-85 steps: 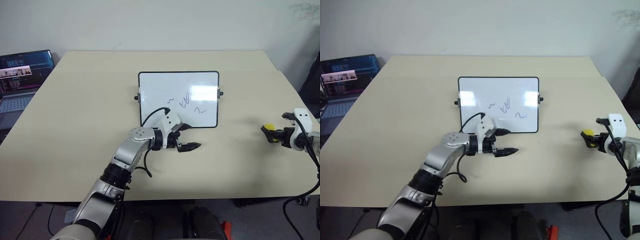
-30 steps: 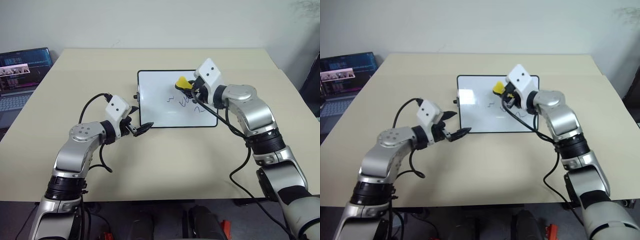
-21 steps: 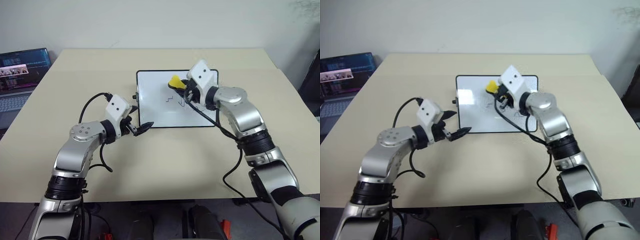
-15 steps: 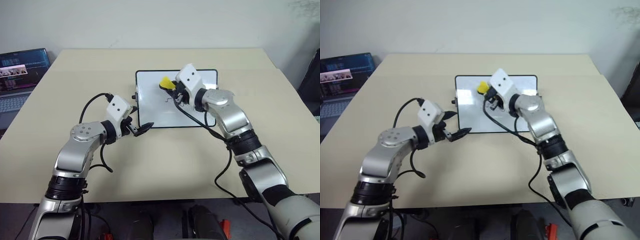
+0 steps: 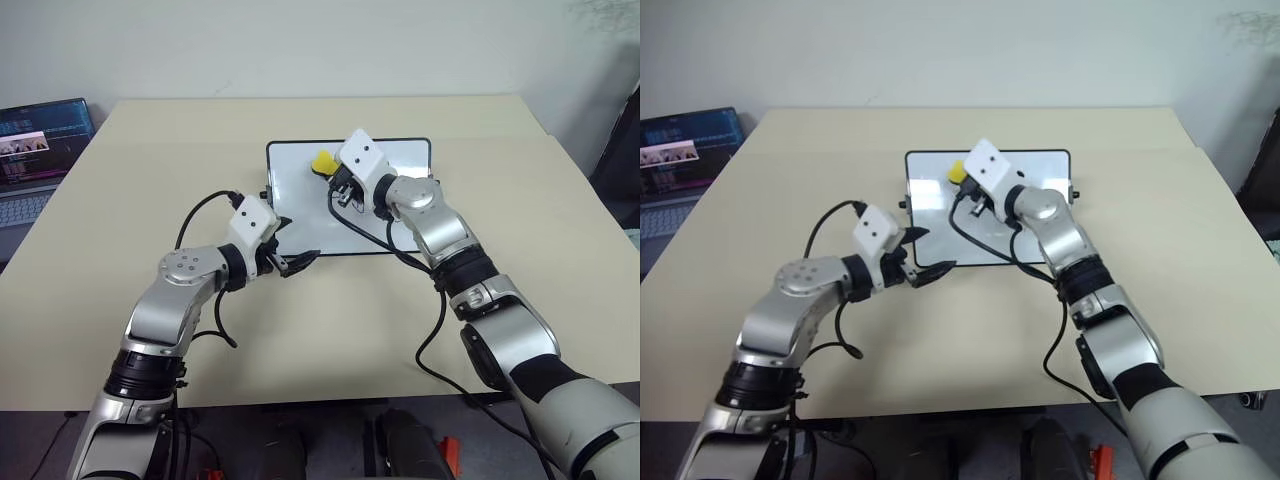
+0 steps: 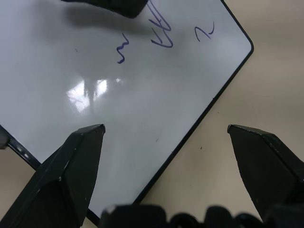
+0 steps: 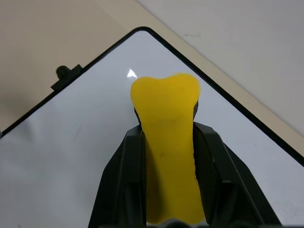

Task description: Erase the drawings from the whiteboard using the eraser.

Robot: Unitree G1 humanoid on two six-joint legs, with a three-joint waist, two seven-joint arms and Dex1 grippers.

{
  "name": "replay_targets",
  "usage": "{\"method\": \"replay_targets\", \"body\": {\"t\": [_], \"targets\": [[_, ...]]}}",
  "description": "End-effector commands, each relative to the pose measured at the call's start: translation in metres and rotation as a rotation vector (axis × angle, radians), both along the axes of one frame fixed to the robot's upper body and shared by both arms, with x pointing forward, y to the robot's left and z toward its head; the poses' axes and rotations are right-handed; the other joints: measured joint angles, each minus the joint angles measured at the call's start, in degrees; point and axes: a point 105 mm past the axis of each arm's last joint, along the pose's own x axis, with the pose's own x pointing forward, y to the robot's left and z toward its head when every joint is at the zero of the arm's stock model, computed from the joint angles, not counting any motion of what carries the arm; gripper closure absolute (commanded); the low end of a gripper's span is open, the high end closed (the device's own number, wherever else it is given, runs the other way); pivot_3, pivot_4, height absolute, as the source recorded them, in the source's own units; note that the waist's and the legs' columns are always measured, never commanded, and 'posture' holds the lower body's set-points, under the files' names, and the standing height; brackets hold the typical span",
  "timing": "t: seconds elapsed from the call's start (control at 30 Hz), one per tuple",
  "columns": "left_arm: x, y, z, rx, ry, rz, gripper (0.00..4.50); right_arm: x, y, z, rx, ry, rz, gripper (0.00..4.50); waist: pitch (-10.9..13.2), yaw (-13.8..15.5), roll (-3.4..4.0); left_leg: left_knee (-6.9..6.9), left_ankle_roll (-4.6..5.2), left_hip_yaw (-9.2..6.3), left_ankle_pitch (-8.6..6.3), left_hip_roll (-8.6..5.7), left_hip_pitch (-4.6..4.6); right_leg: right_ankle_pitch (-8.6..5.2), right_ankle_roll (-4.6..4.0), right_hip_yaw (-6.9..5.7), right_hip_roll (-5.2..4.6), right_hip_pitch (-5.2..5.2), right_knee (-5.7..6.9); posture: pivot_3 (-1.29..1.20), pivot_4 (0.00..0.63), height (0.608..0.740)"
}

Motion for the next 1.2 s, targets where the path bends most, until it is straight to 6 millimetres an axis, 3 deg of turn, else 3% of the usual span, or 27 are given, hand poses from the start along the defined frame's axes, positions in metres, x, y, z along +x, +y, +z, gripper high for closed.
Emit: {"method": "replay_targets", "body": {"t": [0.03, 0.57, 0.83, 1.2], "targets": [[-0.002, 0.0, 0.027, 0.006, -0.111, -0.008, 0.0, 0.001, 0.004, 0.042, 0.115, -0.091, -0.003, 3.49, 0.0, 0.0, 0.0, 0.0, 0.0, 0.0, 0.0, 0.0, 0.01, 0.0, 0.0, 0.0, 0.0, 0.0, 0.0, 0.0, 0.15, 0.74], [-0.007, 0.013, 0.032, 0.027, -0.148, 0.056, 0.0, 0.008, 0.011, 0.051, 0.151, -0.111, -0.018, 3.49, 0.0, -0.1, 0.01, -0.02, 0.0, 0.0, 0.0, 0.0, 0.01, 0.0, 0.0, 0.01, 0.0, 0.0, -0.01, 0.0, 0.15, 0.74], [-0.01, 0.014, 0.029, 0.04, -0.13, 0.055, 0.0, 0.008, 0.019, 0.035, 0.085, -0.086, 0.012, 3.49, 0.0, -0.1, 0.01, -0.02, 0.0, 0.0, 0.0, 0.0, 0.01, 0.0, 0.0, 0.0, 0.0, 0.0, 0.0, 0.0, 0.15, 0.74], [-0.011, 0.013, 0.029, 0.038, -0.128, 0.056, 0.0, 0.016, 0.014, 0.009, -0.037, -0.048, -0.018, 3.49, 0.0, -0.2, 0.01, -0.02, 0.0, 0.0, 0.0, 0.0, 0.02, 0.0, 0.0, 0.01, 0.0, 0.0, 0.0, 0.0, 0.15, 0.74]]}}
